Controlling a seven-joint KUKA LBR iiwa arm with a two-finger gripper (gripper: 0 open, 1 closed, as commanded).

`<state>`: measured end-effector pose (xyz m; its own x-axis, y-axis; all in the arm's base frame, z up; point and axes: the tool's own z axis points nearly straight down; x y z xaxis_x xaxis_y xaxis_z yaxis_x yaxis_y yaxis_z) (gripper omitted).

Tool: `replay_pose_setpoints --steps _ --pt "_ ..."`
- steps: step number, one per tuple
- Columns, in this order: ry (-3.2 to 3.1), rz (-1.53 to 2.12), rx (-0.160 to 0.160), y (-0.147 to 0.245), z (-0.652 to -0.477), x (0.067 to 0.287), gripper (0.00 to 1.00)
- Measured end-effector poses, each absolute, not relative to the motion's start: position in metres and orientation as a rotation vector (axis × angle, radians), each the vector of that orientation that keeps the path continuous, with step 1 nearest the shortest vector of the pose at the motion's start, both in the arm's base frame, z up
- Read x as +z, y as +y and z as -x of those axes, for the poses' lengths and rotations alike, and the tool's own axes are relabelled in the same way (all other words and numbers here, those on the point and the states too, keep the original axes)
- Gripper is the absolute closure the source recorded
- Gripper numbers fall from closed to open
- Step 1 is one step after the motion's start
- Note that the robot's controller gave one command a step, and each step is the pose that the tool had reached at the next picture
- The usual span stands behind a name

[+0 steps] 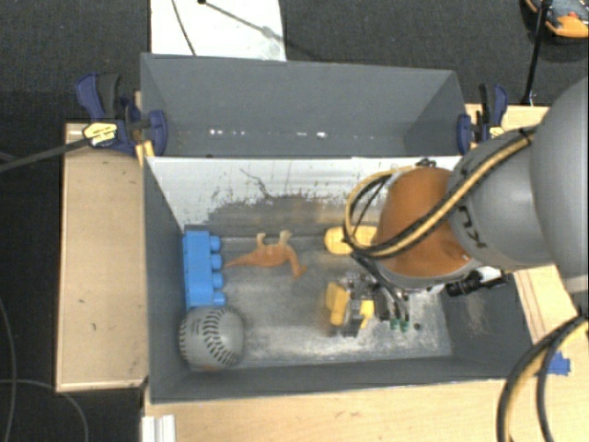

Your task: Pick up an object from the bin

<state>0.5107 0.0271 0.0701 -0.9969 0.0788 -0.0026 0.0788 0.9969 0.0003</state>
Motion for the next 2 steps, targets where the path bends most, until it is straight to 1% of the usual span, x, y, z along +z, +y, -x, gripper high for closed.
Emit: replay_pose_setpoints --steps 2 --pt "3.136 -0.123 0.000 0.0271 -0.5107 0.0705 1.00"
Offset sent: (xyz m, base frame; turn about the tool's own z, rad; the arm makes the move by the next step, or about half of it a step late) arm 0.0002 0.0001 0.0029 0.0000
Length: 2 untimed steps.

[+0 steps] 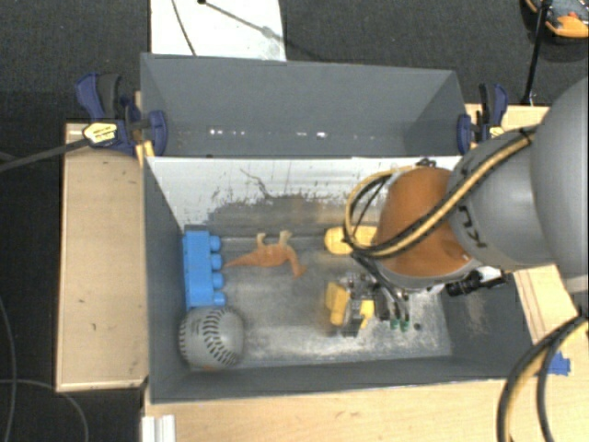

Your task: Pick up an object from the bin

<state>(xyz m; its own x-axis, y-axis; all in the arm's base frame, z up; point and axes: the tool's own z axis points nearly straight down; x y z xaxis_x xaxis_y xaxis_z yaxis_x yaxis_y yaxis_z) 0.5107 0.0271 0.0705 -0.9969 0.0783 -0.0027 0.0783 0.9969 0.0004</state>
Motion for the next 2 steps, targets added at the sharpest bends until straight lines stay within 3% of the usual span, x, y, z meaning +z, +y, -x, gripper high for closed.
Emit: replay_pose_setpoints --steps 1,2 --pt "3.143 -0.122 0.000 0.027 -0.509 0.076 1.00" --pt "3.147 -0.121 0.000 0.027 -0.508 0.098 1.00"
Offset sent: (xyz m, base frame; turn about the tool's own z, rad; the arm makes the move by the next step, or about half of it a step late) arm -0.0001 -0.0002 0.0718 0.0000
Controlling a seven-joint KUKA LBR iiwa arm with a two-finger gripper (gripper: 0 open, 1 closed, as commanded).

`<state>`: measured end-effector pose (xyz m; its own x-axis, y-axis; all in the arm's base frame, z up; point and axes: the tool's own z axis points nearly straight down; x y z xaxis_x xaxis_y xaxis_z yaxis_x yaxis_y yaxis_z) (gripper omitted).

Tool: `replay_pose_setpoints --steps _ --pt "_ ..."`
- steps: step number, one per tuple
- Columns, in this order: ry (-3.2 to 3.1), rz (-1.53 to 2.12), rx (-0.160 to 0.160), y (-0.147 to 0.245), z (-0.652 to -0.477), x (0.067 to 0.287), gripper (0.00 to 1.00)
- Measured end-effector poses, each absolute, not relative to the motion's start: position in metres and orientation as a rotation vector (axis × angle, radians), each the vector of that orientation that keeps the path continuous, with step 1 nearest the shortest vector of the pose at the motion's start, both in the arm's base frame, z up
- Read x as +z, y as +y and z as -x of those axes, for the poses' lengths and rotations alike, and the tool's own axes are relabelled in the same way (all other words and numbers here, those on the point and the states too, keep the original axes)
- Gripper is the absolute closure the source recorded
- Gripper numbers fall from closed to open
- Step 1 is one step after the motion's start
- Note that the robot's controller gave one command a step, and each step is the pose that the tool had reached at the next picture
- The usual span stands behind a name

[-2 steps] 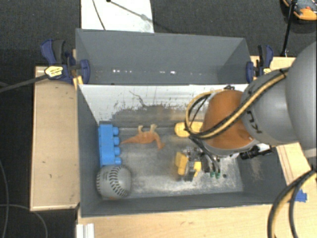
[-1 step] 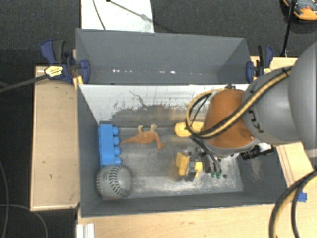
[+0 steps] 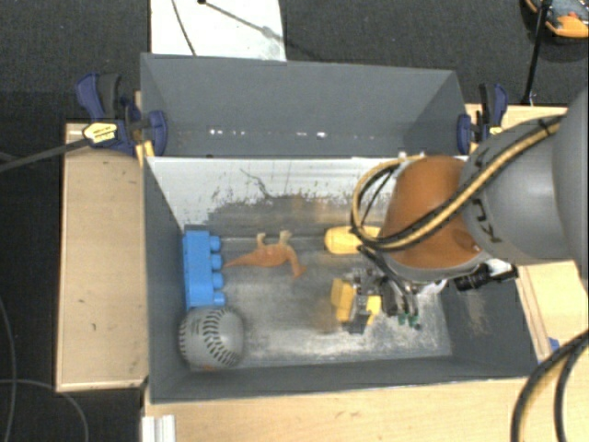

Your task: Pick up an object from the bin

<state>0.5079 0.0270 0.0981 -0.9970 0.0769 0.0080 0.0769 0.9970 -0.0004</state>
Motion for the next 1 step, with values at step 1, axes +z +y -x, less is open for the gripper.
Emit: replay_pose_setpoints --steps 1 --pt "-3.141 0.120 -0.001 0.0271 -0.5102 0.1166 1.00"
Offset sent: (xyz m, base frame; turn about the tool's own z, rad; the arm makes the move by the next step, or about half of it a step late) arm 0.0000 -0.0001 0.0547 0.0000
